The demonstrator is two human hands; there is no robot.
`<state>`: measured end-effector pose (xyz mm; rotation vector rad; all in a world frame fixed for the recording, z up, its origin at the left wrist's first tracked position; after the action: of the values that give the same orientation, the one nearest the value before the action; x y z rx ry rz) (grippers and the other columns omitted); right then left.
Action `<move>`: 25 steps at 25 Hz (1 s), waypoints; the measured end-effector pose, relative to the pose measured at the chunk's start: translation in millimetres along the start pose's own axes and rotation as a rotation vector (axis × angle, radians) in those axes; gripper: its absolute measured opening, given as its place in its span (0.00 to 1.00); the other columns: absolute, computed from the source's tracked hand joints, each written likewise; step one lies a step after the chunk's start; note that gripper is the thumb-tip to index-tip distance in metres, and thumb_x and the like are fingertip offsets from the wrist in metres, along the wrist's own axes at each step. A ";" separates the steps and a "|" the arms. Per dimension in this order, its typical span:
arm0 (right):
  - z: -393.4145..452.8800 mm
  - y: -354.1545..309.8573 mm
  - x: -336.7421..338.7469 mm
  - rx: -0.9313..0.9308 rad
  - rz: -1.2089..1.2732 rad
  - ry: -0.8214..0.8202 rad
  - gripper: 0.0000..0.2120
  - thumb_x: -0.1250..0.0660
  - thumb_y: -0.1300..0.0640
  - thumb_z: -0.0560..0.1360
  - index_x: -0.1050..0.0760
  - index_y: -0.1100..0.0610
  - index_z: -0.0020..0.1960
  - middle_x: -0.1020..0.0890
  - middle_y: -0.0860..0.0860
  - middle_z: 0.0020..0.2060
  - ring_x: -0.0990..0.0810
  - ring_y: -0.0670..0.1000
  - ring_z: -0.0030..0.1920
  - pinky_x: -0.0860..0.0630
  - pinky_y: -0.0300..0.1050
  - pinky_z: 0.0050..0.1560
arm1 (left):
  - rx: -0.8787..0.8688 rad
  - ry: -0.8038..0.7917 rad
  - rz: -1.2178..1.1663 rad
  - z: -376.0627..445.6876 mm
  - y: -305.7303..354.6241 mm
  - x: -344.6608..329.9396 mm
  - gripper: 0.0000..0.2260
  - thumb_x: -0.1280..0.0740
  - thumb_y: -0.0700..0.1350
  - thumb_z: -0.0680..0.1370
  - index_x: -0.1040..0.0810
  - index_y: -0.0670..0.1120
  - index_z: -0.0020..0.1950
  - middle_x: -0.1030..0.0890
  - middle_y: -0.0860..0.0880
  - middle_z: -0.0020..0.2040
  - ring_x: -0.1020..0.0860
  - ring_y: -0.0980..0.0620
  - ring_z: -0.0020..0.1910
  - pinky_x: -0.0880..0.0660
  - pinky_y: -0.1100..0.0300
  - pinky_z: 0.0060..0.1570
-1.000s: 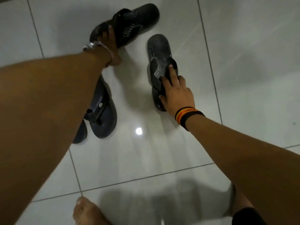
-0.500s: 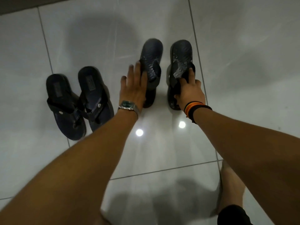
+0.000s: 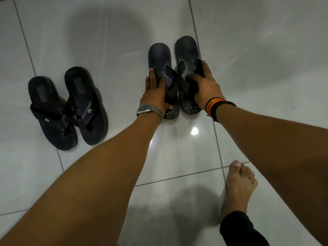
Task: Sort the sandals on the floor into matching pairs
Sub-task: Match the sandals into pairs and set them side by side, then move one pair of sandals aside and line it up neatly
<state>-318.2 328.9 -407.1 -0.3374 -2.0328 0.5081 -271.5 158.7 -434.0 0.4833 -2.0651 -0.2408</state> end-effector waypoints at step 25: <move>25.1 151.5 88.3 -0.233 -0.112 0.030 0.36 0.26 0.52 0.74 0.36 0.58 0.77 0.53 0.56 0.85 0.31 0.65 0.76 0.30 0.59 0.74 | -0.022 0.035 -0.050 40.5 176.9 -45.3 0.48 0.20 0.50 0.68 0.43 0.44 0.80 0.63 0.38 0.81 0.50 0.37 0.80 0.27 0.47 0.69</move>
<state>-378.7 494.5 -424.5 -0.3653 -2.0723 0.1958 -328.2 336.8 -426.7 0.5229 -2.0165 -0.2825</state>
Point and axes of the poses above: each hand's wrist, its own z-axis towards the middle knuckle, its own x-axis out of the back of the hand, y = z × x, the point moved 7 cm from there along z, towards the middle knuckle
